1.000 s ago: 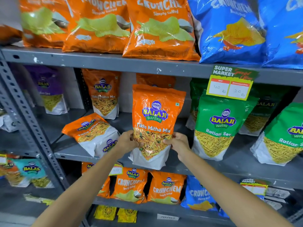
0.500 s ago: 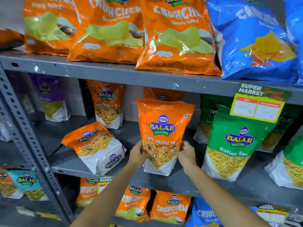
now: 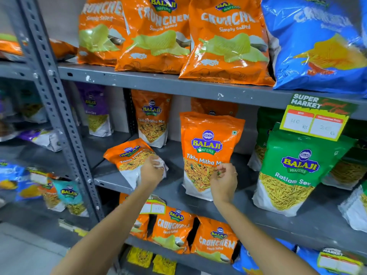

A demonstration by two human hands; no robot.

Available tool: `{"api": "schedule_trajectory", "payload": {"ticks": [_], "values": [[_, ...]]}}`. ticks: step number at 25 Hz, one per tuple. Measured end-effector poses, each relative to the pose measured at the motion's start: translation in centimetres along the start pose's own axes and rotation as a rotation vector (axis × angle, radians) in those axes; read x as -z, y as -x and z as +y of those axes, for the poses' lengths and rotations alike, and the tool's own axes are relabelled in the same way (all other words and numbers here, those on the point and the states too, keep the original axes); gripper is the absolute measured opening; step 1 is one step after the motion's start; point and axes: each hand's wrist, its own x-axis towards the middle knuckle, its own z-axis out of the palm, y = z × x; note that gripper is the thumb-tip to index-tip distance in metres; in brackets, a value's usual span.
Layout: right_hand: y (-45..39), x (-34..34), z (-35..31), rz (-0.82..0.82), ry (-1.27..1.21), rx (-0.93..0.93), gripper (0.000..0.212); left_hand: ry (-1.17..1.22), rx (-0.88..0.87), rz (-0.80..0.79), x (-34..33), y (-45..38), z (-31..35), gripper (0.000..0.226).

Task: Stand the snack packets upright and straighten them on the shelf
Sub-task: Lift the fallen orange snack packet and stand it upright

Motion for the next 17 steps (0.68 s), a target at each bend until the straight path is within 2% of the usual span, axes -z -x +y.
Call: {"api": "schedule_trajectory", "payload": {"ticks": [6,11,15,17], "values": [[2.6,-3.1,-2.2,-0.226,-0.087,0.086,0.018,-0.058,0.027,0.198,6.4,-0.2,-2.1,0.033],[3.0,-8.2,-4.5,-0.359,-0.091,0.12,0.009,-0.066,0.104,0.132,9.2,-3.4,-4.0,0.034],[1.7,-13.9,-5.7,-0.385,-0.014,0.047,0.021,-0.102,0.229,0.051,10.1,-7.3,-5.7,0.041],[0.9,-16.3,-5.6,-0.417,0.053,0.008,0.028,-0.011,0.342,-0.022,10.2,-9.2,-6.8,0.039]]}}
